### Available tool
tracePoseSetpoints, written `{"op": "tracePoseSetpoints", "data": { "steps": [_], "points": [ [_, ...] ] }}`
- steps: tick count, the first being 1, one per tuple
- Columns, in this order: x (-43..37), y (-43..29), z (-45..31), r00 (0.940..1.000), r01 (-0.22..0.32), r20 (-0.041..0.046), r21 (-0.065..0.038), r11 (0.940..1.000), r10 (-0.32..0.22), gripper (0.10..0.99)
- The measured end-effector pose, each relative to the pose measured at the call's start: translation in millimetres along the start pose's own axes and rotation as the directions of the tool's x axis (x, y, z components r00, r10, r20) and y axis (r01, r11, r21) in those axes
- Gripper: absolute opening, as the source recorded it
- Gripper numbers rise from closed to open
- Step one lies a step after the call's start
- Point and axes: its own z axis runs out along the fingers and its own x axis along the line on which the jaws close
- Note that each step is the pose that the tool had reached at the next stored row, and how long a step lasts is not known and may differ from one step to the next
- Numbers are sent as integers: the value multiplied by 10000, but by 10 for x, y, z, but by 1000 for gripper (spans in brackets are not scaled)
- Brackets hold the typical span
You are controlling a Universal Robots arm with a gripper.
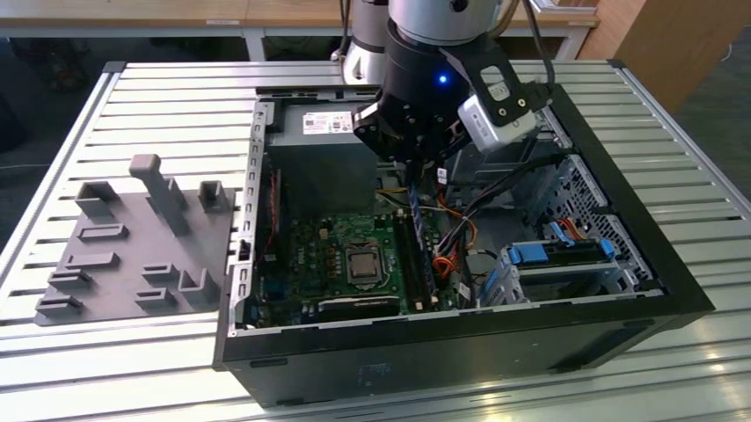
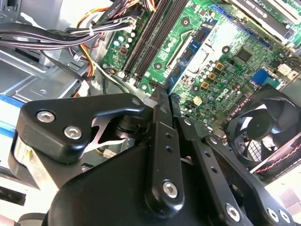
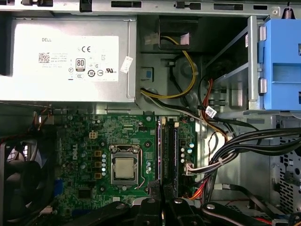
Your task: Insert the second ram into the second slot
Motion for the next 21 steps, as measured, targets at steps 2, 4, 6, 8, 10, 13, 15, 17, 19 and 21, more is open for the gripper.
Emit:
{"op": "tracePoseSetpoints", "data": {
  "steps": [2,4,6,8,10,13,15,17,19,21],
  "points": [
    [0,0,5,10000,-6,0,2,10000,6,137],
    [0,-1,9,10000,-11,0,2,10000,11,137],
    [0,-1,15,10000,-15,0,1,10000,15,137],
    [0,-1,21,10000,-18,0,1,10000,18,137],
    [0,-1,26,10000,-21,0,1,10000,21,137],
    [1,-1,34,10000,-25,-1,1,10000,25,137],
    [1,-2,38,10000,-28,-1,2,10000,28,137],
    [1,-2,42,10000,-31,0,2,10000,31,137],
    [1,-2,46,10000,-33,0,2,10000,33,137],
    [1,-2,51,10000,-36,0,2,10000,36,137]
  ]
}}
